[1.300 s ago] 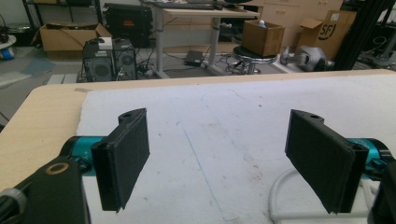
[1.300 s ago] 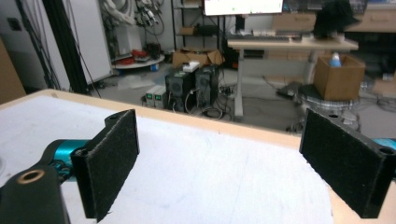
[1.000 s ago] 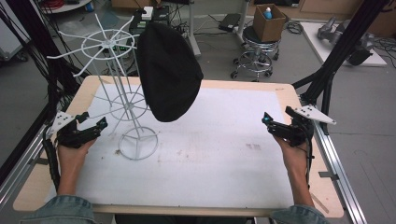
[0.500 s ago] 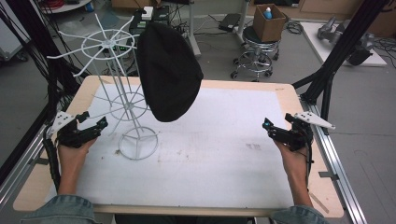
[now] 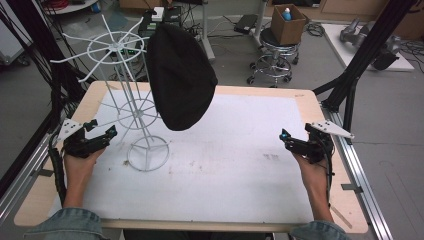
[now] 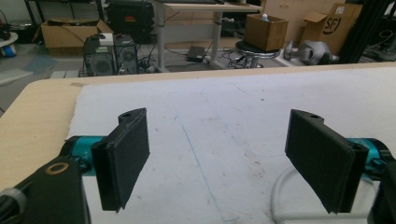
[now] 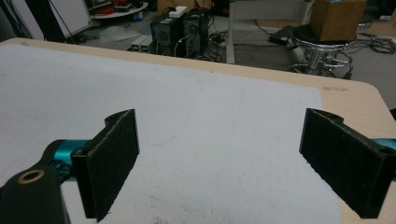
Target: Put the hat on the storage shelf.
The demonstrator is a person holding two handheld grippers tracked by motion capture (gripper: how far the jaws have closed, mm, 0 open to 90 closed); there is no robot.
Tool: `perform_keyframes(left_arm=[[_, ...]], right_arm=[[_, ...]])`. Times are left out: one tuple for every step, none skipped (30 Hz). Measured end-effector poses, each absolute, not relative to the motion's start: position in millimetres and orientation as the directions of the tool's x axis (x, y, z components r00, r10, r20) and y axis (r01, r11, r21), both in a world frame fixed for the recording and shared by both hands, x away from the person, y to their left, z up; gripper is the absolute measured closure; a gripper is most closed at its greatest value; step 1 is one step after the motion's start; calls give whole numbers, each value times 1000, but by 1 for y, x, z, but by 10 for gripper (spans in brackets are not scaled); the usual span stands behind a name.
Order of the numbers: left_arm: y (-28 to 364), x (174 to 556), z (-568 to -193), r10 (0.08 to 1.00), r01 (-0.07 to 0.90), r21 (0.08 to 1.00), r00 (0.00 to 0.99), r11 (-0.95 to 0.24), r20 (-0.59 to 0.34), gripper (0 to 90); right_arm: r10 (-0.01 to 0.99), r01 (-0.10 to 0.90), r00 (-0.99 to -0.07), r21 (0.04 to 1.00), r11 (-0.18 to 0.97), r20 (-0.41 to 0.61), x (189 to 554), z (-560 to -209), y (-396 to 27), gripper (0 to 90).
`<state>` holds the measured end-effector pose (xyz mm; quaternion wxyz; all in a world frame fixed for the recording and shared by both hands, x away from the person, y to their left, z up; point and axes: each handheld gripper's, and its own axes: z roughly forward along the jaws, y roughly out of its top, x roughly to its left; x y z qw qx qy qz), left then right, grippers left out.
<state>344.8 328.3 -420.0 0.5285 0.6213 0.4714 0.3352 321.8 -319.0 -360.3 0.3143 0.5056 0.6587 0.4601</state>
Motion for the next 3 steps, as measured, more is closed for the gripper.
perform_keyframes(left_arm=[[328, 345, -420, 940, 231, 973, 332, 2, -80, 219], [328, 345, -420, 940, 230, 973, 333, 1, -80, 219], [328, 345, -420, 940, 230, 973, 333, 1, -80, 219]], right_arm=[[956, 374, -291, 925, 66, 49, 321, -360, -320, 112], [955, 372, -291, 926, 61, 54, 321, -359, -320, 112], [955, 372, -291, 926, 61, 54, 321, -359, -320, 112]])
